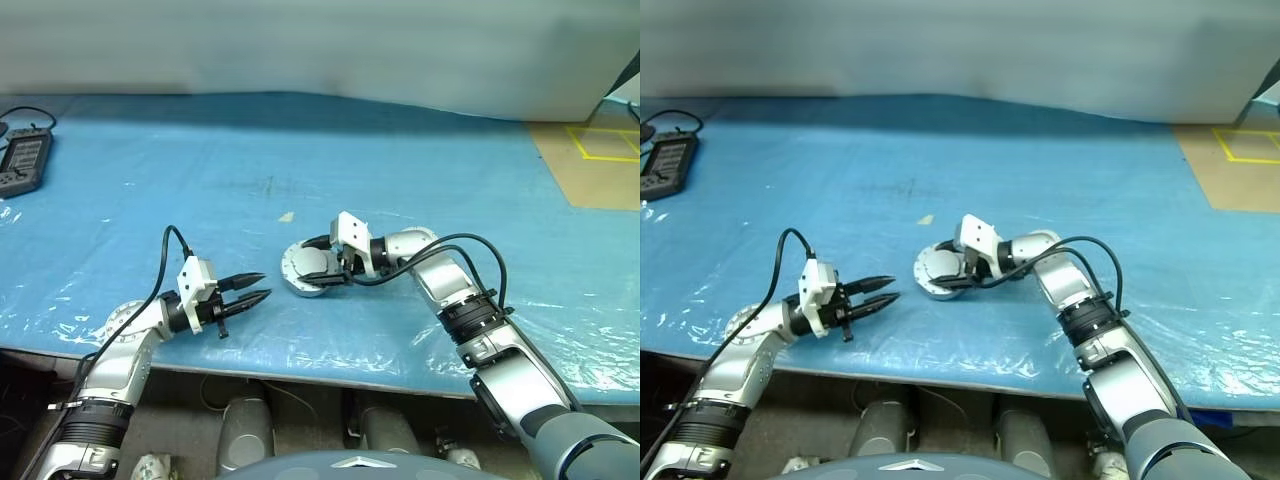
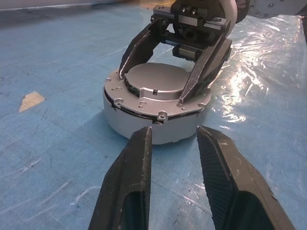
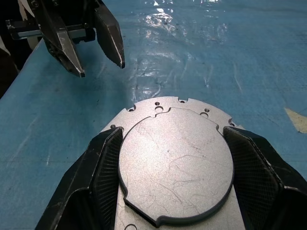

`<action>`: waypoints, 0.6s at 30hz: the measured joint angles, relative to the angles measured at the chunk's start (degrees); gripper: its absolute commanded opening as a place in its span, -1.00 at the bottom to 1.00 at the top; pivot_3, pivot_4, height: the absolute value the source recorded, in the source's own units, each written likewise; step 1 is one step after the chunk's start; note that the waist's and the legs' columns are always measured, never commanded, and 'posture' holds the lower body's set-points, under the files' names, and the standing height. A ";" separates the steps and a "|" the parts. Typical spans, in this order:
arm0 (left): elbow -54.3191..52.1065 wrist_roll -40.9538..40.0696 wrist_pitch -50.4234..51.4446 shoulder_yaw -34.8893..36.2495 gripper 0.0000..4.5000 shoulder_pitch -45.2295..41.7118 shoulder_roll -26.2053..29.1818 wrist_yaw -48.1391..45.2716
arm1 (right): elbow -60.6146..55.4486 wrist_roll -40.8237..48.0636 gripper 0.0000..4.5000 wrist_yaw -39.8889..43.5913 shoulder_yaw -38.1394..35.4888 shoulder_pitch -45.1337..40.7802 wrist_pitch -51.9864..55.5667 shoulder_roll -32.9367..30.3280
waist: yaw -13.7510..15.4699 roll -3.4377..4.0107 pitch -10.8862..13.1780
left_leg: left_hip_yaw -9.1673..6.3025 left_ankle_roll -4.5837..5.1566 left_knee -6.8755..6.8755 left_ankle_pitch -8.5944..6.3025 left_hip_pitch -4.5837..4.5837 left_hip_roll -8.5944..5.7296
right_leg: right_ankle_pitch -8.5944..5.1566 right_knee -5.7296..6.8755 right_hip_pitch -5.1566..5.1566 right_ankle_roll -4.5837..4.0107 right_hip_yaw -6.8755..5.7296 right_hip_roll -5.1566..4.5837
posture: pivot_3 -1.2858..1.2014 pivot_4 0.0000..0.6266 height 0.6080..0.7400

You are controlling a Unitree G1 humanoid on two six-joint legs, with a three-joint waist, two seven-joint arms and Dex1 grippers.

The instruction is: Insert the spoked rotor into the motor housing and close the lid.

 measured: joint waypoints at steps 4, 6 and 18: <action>0.90 0.02 -0.28 0.00 -0.32 0.00 -0.04 -0.09 | -0.74 0.23 0.32 -0.16 -0.10 0.04 1.51 0.24 | 0.01 0.00 -0.01 | 0.00 0.00 -0.02 0.00 0.00 0.01 | -0.09 0.00 0.00 0.16 0.00 0.00 | 0.03 -0.52 1.00; 1.41 0.06 -0.66 0.00 -0.32 0.01 -0.08 -0.26 | -1.38 0.72 0.32 -0.17 -0.52 0.33 2.89 0.40 | 0.02 0.00 -0.01 | 0.00 0.00 -0.03 0.00 -0.02 0.01 | -0.03 -0.01 -0.01 0.05 -0.01 0.00 | 0.03 -0.52 1.00; 0.96 0.07 -0.93 0.00 -0.32 0.29 -0.07 -0.04 | -2.22 0.65 0.32 -0.57 -0.30 0.49 4.46 0.95 | -0.07 0.00 -0.01 | 0.03 -0.01 -0.18 0.00 -0.03 0.02 | 0.00 -0.14 -0.05 -0.01 -0.01 0.01 | 0.03 -0.52 1.00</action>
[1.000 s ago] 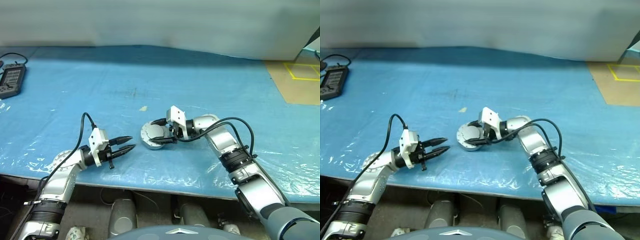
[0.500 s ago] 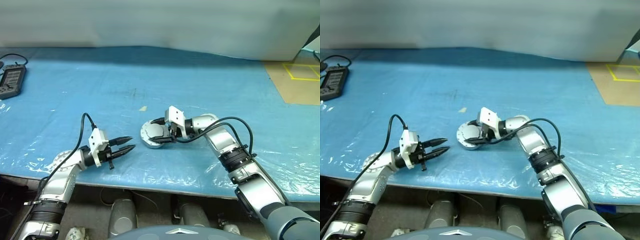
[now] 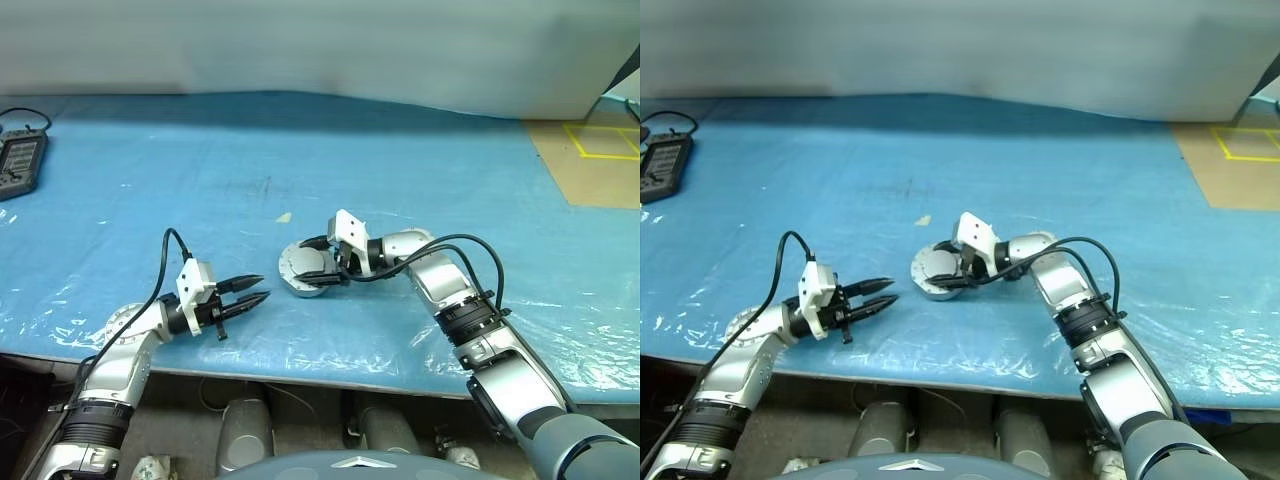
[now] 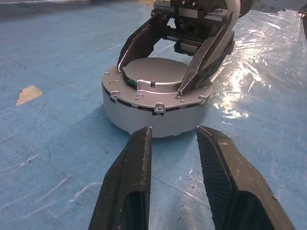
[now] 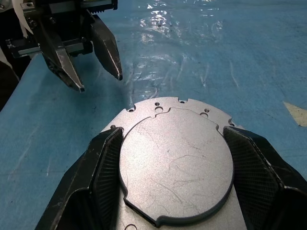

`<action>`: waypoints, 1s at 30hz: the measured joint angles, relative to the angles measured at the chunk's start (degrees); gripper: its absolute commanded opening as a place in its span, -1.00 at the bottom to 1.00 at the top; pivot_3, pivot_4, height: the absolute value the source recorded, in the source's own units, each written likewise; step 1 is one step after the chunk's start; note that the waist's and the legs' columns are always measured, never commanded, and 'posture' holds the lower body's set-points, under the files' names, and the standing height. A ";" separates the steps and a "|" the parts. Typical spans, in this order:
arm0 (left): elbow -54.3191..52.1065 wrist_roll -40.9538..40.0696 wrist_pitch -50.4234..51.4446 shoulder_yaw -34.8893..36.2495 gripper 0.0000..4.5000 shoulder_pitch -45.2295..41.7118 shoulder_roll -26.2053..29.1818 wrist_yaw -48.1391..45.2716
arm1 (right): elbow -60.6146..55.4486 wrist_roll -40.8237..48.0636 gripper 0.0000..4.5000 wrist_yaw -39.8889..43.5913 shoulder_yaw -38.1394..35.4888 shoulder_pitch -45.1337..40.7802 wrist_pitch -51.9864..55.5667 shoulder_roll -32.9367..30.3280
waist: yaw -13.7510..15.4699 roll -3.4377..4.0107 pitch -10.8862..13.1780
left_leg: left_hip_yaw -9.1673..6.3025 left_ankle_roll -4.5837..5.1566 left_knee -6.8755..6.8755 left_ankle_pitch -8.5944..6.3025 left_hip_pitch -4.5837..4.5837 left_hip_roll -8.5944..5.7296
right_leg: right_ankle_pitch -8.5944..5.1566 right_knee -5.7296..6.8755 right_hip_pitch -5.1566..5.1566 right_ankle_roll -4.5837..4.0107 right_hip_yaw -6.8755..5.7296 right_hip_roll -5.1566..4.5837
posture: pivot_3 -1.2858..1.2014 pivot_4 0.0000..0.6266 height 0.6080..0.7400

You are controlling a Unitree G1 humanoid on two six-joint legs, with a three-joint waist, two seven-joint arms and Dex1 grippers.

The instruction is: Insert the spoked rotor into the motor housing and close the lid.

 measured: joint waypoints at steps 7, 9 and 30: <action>-1.03 -0.02 1.08 0.00 -0.32 0.17 0.06 0.31 | 0.07 -0.83 0.32 -0.22 0.99 -0.01 -0.99 -0.43 | -0.01 0.00 -0.15 | 0.00 0.00 -0.01 0.00 0.02 0.00 | 0.00 0.00 0.01 0.00 0.01 0.00 | 0.03 -0.52 1.00; -1.11 -0.02 1.14 0.00 -0.32 0.21 0.06 0.31 | 0.20 -1.09 0.32 -0.42 1.19 -0.03 -1.00 -0.45 | 0.00 0.04 -0.33 | 0.00 0.00 0.00 0.00 0.03 -0.01 | -0.01 0.00 0.03 0.02 0.01 -0.01 | 0.03 -0.52 1.00; -1.09 0.02 1.06 0.00 -0.32 0.41 0.05 0.30 | 0.33 -1.88 0.32 -2.73 2.18 -0.10 0.89 0.45 | -0.13 0.03 -0.78 | 0.08 -0.04 -0.45 0.01 0.59 -0.02 | -0.24 -0.29 0.35 0.41 0.05 -0.01 | 0.03 -0.52 1.00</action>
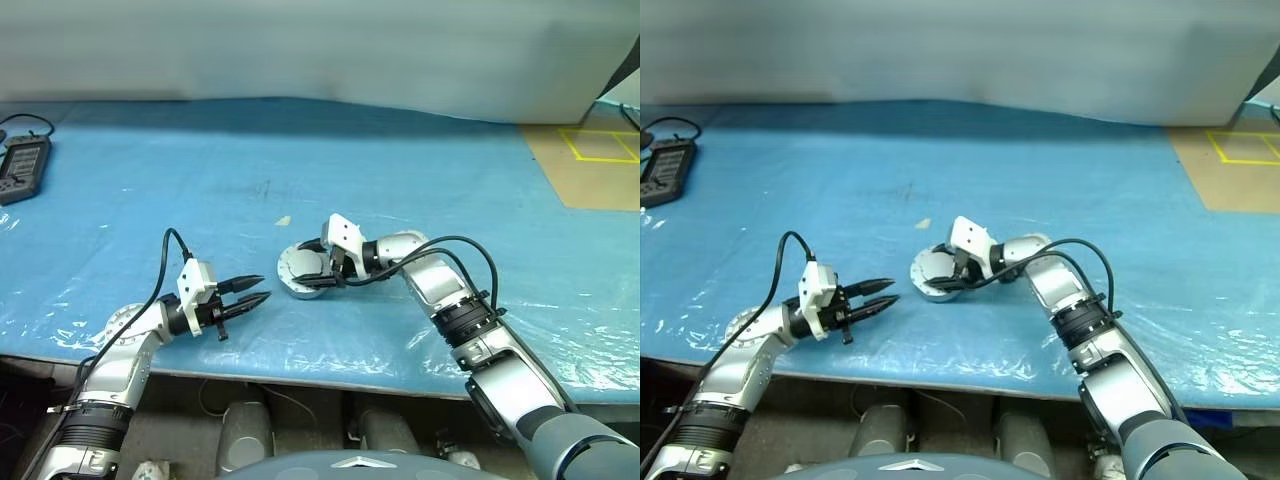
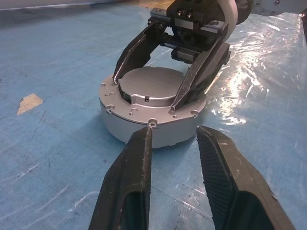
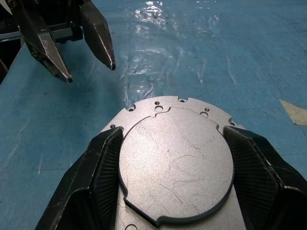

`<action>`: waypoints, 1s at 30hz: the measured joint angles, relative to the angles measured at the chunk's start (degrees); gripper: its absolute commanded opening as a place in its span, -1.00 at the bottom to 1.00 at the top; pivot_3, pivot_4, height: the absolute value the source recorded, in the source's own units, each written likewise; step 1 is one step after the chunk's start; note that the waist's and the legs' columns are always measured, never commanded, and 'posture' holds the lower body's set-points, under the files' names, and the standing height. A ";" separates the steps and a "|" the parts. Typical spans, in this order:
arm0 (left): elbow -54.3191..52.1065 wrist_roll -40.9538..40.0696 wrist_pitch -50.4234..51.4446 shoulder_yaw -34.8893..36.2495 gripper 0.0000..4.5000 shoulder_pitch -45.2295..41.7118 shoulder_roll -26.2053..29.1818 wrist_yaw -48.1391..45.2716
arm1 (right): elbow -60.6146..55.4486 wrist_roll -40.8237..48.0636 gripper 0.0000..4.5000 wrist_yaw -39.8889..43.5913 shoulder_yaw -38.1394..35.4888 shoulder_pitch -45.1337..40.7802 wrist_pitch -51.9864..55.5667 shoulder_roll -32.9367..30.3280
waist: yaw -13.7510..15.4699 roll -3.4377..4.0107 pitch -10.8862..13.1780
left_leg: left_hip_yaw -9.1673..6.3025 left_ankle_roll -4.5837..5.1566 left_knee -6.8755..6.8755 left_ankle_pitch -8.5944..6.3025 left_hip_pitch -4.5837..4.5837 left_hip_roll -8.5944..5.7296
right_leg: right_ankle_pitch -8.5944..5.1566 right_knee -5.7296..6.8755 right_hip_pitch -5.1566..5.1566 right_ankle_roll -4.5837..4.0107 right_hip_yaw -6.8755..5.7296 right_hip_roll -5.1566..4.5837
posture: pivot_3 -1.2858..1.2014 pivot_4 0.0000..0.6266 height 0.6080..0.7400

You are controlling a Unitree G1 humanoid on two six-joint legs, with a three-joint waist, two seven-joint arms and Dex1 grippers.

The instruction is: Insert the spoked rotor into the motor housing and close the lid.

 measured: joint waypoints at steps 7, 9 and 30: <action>0.05 -0.13 0.72 0.34 -0.32 -0.77 -2.17 3.92 | -0.01 -0.23 0.32 0.02 0.16 0.02 -0.02 -0.20 | 0.01 0.04 -0.06 | 0.01 0.00 -0.03 0.00 0.06 0.00 | 0.00 -0.14 0.10 0.00 0.00 0.00 | 0.03 -0.52 1.00; 0.04 -0.73 2.26 0.33 -0.40 -1.53 -2.83 4.79 | -0.02 -0.27 0.32 0.02 0.23 0.00 -0.05 -0.22 | 0.02 0.04 -0.07 | 0.01 0.00 -0.04 0.00 0.10 -0.01 | 0.00 -0.14 0.12 0.01 0.01 -0.01 | 0.03 -0.52 1.00; 10.95 2.21 -2.13 -0.98 -0.97 -8.18 -5.28 -0.02 | -1.25 -0.26 0.32 -0.26 0.56 0.57 -0.22 -0.90 | 0.09 0.04 -0.08 | -0.02 0.00 -0.33 -0.01 0.25 -0.05 | -0.02 -0.29 0.15 0.04 0.06 -0.06 | 0.03 -0.52 1.00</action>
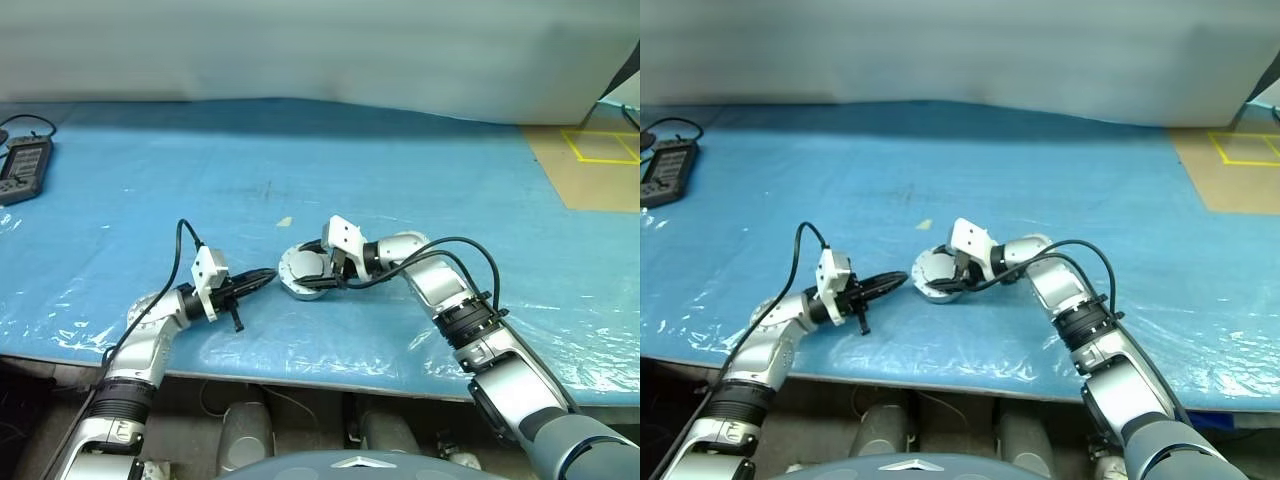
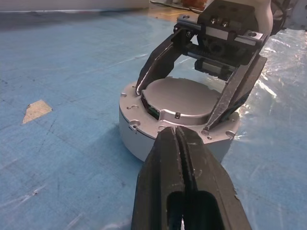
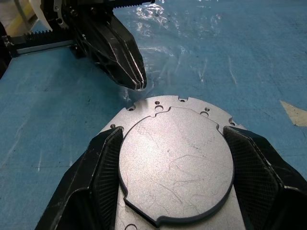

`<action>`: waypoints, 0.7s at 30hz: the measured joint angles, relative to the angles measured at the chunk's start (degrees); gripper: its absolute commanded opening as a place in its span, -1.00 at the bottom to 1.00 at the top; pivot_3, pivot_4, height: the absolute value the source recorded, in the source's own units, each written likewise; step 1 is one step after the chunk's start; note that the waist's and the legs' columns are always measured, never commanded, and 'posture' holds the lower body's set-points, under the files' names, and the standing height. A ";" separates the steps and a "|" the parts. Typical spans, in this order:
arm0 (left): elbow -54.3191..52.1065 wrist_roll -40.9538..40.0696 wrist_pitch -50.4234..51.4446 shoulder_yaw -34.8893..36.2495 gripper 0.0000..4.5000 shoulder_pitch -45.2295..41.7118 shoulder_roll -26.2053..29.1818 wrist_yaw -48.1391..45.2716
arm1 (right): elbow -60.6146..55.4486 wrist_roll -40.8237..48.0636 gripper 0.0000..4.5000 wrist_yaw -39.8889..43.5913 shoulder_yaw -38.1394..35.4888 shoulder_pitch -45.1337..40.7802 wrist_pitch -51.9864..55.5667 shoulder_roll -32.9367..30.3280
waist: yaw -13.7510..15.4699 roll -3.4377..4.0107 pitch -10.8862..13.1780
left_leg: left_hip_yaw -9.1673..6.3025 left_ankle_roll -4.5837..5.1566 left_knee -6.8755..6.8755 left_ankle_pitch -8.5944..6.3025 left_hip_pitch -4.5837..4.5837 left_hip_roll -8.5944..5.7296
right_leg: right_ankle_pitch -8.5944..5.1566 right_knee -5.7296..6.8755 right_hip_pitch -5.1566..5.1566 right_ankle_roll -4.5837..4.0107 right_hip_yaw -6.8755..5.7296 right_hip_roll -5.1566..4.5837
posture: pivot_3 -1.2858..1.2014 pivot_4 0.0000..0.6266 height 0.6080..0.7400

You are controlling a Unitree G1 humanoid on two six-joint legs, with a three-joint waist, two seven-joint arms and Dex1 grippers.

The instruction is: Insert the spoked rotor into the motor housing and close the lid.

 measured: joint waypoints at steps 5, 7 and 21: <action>1.87 1.76 -0.49 -1.42 -0.97 -1.99 -0.83 0.04 | -0.11 0.00 0.32 -0.02 0.02 0.07 0.00 -0.06 | 0.01 0.00 0.00 | 0.01 0.00 -0.08 0.00 0.01 -0.02 | 0.00 -0.02 -0.01 0.00 0.00 -0.02 | 0.03 -0.52 1.00; 2.07 2.75 -0.67 -2.15 -0.97 -2.98 -1.04 0.48 | -0.13 0.00 0.32 -0.15 0.04 0.08 0.00 -0.10 | 0.00 0.00 0.00 | -0.01 0.00 -0.09 0.00 0.01 -0.02 | 0.00 -0.03 -0.01 0.00 0.00 -0.02 | 0.03 -0.52 1.00; 1.96 4.80 -1.87 -3.58 -1.00 -3.30 -0.63 1.56 | -2.03 0.11 0.92 0.20 -0.26 0.92 1.50 -1.50 | 0.25 0.07 -0.45 | -0.13 0.00 -0.49 0.00 0.06 -0.17 | -0.08 -0.26 0.01 0.13 0.01 -0.19 | 0.03 -0.52 1.00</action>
